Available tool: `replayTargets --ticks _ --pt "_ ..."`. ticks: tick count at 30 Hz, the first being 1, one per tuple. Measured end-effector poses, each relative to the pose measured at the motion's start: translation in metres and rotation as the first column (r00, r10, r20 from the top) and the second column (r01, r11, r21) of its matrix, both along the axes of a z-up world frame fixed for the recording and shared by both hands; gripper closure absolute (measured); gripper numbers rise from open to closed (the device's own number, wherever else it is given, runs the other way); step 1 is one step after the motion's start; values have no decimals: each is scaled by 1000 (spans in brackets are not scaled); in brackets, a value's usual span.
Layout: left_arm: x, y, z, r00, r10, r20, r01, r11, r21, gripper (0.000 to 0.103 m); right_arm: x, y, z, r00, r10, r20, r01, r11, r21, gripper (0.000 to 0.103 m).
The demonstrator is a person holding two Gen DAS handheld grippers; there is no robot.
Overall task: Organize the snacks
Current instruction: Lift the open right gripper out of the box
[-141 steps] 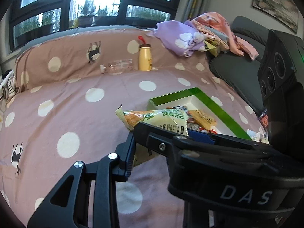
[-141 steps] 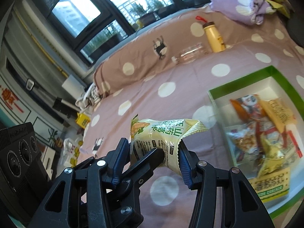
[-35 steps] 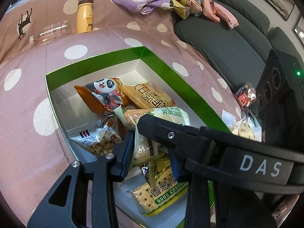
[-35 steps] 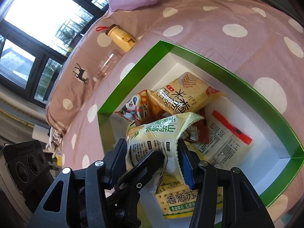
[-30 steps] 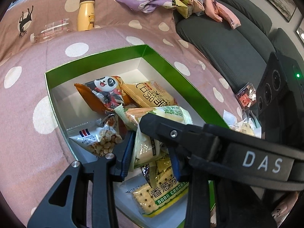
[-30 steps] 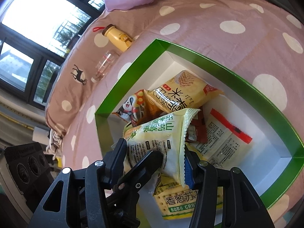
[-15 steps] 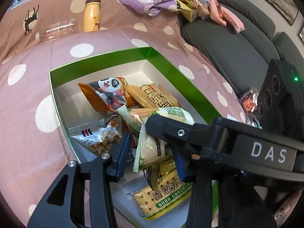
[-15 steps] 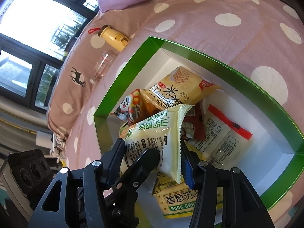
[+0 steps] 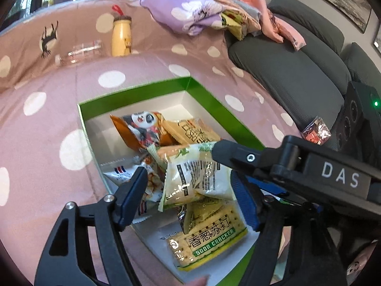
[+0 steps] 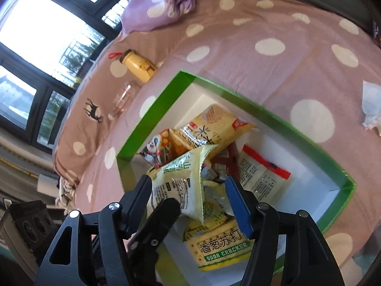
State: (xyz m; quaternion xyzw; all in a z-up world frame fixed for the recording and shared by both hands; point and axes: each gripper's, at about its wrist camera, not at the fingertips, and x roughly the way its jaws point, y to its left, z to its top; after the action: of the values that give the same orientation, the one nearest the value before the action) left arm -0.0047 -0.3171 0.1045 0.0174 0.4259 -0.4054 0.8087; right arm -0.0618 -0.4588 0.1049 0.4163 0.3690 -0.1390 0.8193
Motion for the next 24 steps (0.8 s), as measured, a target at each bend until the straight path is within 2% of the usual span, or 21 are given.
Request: replayTargets --ticks 3,4,6,8,13,24 --pt "-2 5 11 998 25 52 -25 1000 -2 20 -5 -2 6 1000 -16 23 16 1000 0 34" --pt "-2 6 13 998 28 58 -27 1000 -8 19 -8 -3 8 999 -21 39 21 1000 2 25" --pt "-2 10 19 997 37 64 -36 999 -20 16 -12 0 17 998 -42 52 43 999 -33 21" --pt "-2 14 23 996 47 77 -46 999 -10 0 -14 1 20 997 -47 54 50 997 -53 20" --pt "-7 26 29 987 79 142 -83 996 25 1 -17 6 29 997 -45 57 50 993 -102 20" --pt "-8 45 31 984 130 121 -140 987 84 1 -17 16 39 997 -29 77 40 987 -154 15"
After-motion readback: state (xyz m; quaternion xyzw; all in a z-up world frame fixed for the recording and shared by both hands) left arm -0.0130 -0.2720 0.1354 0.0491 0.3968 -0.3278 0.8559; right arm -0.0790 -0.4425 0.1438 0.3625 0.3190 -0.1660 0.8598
